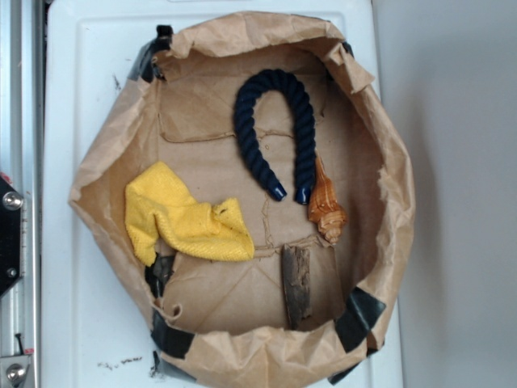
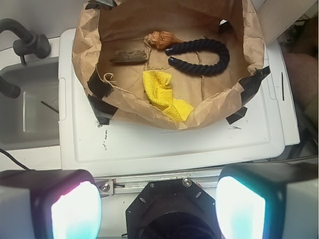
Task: Grab the blue rope.
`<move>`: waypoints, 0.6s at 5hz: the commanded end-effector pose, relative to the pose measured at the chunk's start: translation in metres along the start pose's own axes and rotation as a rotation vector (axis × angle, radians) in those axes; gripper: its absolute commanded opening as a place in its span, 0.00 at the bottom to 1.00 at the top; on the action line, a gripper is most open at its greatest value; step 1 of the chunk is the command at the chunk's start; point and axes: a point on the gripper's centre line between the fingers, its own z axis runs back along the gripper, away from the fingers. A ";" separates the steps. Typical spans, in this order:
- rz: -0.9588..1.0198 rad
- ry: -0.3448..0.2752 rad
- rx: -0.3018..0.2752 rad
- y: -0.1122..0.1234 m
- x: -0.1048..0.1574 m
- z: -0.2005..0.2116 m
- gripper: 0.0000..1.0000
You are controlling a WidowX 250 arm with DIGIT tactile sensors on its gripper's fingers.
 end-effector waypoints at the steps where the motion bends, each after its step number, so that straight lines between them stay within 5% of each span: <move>1: 0.000 0.000 0.000 0.000 0.000 0.000 1.00; 3: 0.251 -0.060 -0.059 -0.017 0.073 -0.027 1.00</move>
